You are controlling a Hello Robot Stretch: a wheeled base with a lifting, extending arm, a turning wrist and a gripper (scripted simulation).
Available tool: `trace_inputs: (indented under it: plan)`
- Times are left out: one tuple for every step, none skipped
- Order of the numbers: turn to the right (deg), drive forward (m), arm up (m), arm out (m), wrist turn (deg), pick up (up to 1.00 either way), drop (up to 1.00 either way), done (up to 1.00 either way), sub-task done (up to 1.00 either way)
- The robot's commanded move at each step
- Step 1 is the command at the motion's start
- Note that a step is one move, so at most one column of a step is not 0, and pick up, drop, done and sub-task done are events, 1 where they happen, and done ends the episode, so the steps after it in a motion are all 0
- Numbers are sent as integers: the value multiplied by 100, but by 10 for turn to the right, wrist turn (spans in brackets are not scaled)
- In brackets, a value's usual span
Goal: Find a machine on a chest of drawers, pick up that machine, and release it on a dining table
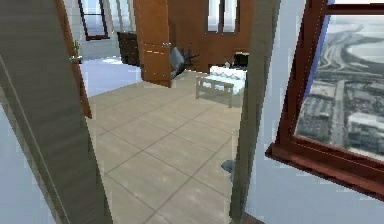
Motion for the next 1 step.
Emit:
trace_inputs:
  plan:
    - [150,0,0,0,0,0,0,0,0]
